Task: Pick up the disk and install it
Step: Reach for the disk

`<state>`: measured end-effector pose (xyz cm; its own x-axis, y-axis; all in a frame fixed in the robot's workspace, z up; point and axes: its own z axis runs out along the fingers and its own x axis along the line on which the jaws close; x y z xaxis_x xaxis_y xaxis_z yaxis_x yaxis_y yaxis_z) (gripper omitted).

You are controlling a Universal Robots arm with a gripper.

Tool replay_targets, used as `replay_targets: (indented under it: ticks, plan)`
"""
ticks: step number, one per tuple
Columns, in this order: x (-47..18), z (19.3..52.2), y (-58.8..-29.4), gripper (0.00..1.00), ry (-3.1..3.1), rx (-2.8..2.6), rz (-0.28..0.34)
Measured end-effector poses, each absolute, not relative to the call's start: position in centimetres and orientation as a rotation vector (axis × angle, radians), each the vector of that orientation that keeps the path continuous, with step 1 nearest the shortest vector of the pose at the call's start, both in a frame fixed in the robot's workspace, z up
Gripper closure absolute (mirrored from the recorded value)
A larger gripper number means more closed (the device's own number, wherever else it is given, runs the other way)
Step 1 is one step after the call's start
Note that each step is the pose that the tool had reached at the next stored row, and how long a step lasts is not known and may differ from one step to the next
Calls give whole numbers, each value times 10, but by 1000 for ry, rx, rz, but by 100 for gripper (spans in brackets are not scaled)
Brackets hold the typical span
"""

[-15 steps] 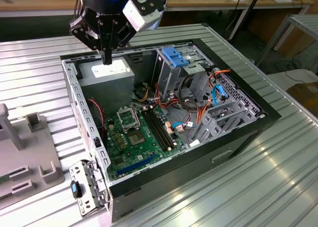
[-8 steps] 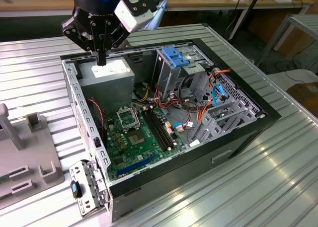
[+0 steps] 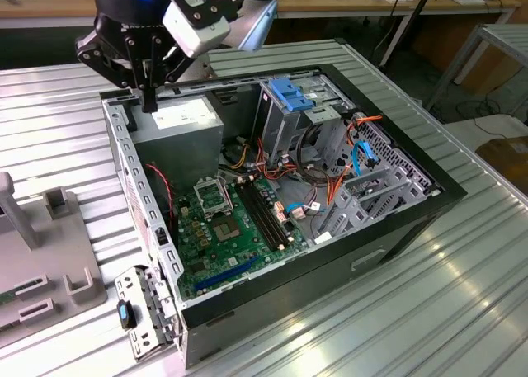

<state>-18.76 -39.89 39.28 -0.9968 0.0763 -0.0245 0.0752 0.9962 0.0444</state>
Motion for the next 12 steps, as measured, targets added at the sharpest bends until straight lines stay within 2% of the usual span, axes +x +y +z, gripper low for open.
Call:
replay_targets:
  ticks: [12]
  plan:
    - [-228,392,-399,89,3112,118,67]
